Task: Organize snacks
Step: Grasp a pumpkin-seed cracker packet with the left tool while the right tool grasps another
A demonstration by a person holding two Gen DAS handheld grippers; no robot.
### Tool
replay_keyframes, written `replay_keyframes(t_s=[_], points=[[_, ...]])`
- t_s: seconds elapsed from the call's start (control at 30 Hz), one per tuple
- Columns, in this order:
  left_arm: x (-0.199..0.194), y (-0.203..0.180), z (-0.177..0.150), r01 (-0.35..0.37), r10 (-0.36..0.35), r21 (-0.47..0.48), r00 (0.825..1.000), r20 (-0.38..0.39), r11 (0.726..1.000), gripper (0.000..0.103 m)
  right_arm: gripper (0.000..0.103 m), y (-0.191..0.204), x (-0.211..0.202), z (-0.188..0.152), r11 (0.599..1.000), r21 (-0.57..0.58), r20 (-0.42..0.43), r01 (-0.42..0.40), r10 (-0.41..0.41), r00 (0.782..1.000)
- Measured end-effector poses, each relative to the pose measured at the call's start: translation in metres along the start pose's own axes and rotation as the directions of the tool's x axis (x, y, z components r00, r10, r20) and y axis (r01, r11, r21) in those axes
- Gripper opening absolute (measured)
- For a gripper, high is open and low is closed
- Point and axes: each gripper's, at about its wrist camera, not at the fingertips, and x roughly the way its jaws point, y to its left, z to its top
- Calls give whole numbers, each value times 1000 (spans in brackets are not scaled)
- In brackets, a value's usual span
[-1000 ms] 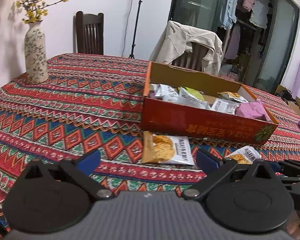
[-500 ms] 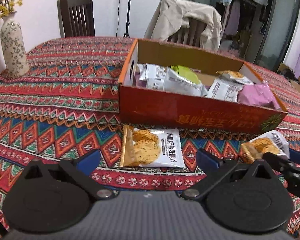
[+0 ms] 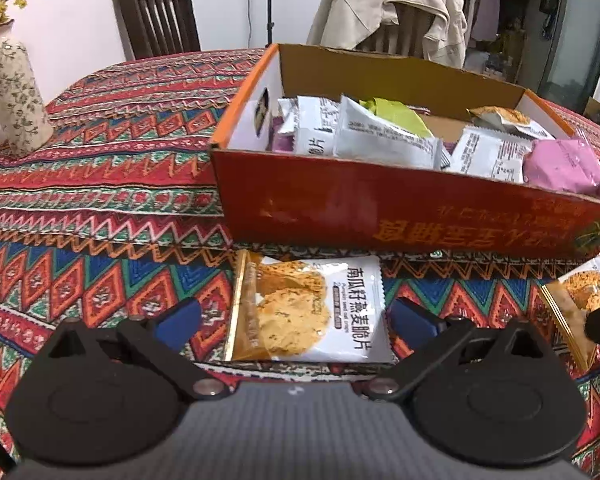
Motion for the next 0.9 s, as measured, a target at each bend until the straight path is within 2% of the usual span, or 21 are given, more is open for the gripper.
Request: replay_keyframes(t_s=[0.2,0.4,0.53,0.63,0.9], points=[[4,-2,-1,-23,24,-11,999,40,1000,103,53,0,0,-1,1000,2,-4,7,-7,1000],[3,-2,0,-16,17,-13,1000,24,1000,101,53,2,-2,-1,1000,-4,-4,13,-13,1000],[-7,0,-5,-7,8,-3,998,57,1000,74,53,2,-4,-1,1000,-6,1,14,-14,1000],[-12,2,-9,14,-14,8,997,70,1000,69,53,3,-6,0,1000,-9,3,16,-16,1000],[-30,4,-17,34,-37,24,991,125,999,68,53,4,-11,-1,1000,-12,15,19,-19,1000]])
